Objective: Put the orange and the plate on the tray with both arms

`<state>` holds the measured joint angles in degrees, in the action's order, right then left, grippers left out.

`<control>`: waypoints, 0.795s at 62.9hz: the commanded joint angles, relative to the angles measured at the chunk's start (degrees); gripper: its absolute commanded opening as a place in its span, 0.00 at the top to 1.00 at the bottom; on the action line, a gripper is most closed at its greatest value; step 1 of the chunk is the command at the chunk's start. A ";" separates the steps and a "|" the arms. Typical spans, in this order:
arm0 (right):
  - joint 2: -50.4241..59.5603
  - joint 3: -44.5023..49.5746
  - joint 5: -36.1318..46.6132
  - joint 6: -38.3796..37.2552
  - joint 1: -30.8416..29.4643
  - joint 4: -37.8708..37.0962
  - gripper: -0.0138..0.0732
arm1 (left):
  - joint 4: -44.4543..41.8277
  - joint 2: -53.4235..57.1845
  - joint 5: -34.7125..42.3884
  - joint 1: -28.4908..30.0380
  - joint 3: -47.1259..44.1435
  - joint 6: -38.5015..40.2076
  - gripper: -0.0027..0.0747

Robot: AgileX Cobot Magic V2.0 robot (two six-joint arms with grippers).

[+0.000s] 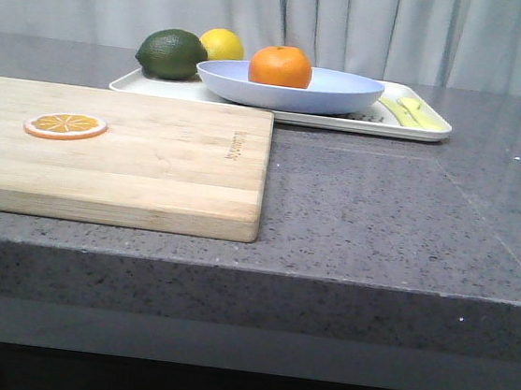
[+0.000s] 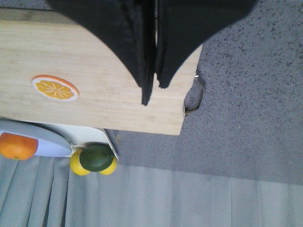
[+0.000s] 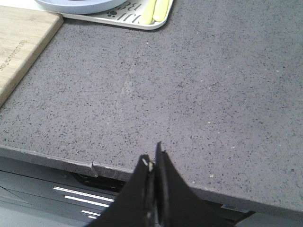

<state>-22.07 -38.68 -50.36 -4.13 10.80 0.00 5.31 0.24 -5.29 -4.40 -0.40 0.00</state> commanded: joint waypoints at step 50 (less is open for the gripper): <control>-0.66 -1.38 3.61 -0.19 -0.05 -1.03 0.92 | -3.97 0.98 11.07 -0.15 -1.59 5.86 0.99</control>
<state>-22.07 -38.68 -50.45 -4.13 10.80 0.00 1.51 0.24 0.47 -4.40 -0.40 4.91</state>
